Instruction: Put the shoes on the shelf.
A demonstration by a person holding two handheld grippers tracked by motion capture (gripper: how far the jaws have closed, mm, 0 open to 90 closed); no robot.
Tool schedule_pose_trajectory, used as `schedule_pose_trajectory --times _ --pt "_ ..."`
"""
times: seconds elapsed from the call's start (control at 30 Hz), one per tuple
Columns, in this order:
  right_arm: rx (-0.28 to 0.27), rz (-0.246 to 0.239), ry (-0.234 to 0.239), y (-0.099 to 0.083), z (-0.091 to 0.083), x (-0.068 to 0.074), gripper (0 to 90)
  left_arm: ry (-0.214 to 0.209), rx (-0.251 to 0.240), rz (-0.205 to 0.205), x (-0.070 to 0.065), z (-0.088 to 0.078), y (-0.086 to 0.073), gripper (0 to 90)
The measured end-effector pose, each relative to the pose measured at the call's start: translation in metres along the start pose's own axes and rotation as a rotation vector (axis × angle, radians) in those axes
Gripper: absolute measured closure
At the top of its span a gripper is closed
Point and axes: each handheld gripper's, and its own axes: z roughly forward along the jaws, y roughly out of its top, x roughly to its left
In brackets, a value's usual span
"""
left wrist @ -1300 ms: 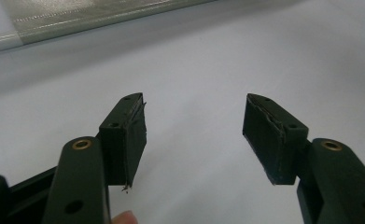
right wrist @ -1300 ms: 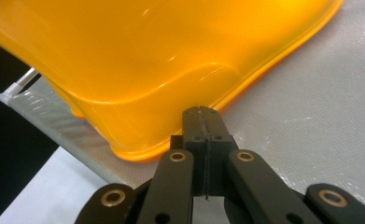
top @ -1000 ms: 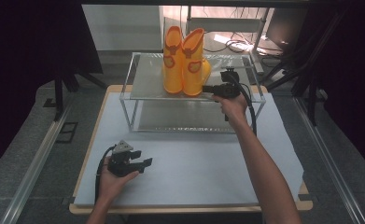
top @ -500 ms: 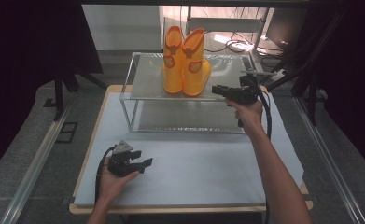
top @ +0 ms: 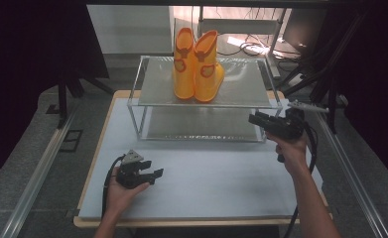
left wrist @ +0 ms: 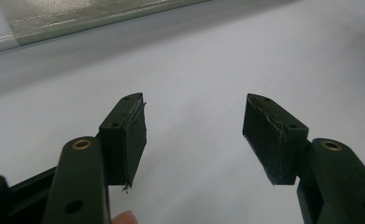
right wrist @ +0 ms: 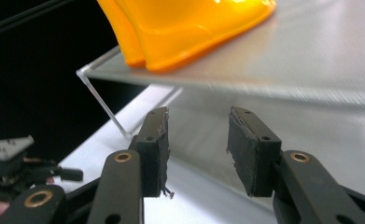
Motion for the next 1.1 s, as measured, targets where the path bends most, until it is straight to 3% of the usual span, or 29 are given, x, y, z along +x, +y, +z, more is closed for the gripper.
schedule_pose_trajectory --times 0.23,0.37,0.53,0.97,1.1 --pt "0.009 -0.005 -0.026 -0.041 -0.024 -0.015 56.2 0.0 0.004 -0.003 0.001 0.002 -0.001 39.3" --pt "0.016 -0.01 -0.03 -0.06 -0.028 -0.02 55.6 0.0 0.007 -0.004 0.0 0.002 -0.001 39.3" --pt "0.016 0.019 -0.018 -0.082 -0.028 -0.026 55.2 0.0 0.012 -0.005 0.0 0.004 -0.002 39.3" --pt "0.031 0.015 -0.013 -0.09 -0.021 -0.026 50.7 -0.001 0.011 0.001 0.0 0.004 -0.002 39.2" --pt "0.037 0.003 -0.04 -0.094 -0.02 -0.028 47.5 -0.001 0.01 0.001 0.0 0.004 -0.002 39.1"
